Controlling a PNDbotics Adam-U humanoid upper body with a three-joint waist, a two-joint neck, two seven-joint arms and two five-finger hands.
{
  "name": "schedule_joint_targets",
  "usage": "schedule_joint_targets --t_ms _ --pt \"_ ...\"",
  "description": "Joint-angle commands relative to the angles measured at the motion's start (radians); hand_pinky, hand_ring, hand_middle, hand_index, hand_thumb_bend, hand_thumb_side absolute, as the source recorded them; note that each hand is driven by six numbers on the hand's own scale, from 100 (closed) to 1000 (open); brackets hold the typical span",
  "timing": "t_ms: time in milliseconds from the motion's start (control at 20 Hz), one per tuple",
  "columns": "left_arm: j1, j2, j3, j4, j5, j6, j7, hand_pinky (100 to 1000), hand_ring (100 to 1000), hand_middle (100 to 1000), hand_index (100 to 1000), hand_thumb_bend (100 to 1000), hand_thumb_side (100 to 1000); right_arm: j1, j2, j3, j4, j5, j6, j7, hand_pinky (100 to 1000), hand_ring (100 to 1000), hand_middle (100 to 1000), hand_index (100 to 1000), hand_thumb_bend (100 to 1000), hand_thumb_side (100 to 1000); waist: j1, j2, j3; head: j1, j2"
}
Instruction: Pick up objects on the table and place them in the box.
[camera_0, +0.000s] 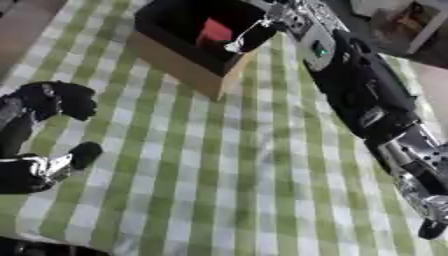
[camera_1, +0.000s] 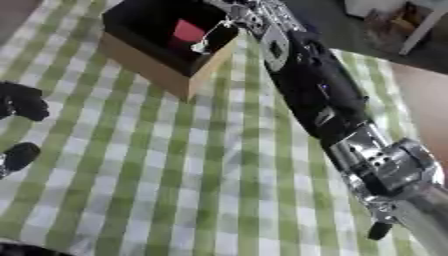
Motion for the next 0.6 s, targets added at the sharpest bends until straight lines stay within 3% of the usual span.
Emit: schedule_joint_targets --t_ms 50,300,600 --pt "-0.013 0.003 -0.004 -0.015 0.002 0.0 -0.003 681 661 624 785 569 484 -0.014 -0.018 -0.006 -0.02 0.003 0.004 -0.02 835 868 949 955 440 211 0.012 -0.018 -0.005 -0.002 -0.012" --pt "-0.007 0.006 -0.003 -0.011 0.001 0.001 -0.002 682 661 631 785 567 485 -0.013 -0.027 0.0 -0.067 -0.049 -0.002 -0.062 813 824 850 922 416 155 0.02 -0.022 -0.031 0.006 -0.008" --pt "0.013 0.021 0.012 -0.003 -0.004 0.002 0.011 682 661 632 784 566 486 -0.009 -0.062 0.023 -0.197 -0.147 -0.038 -0.051 800 792 802 911 386 100 0.037 -0.032 -0.104 0.033 -0.002"
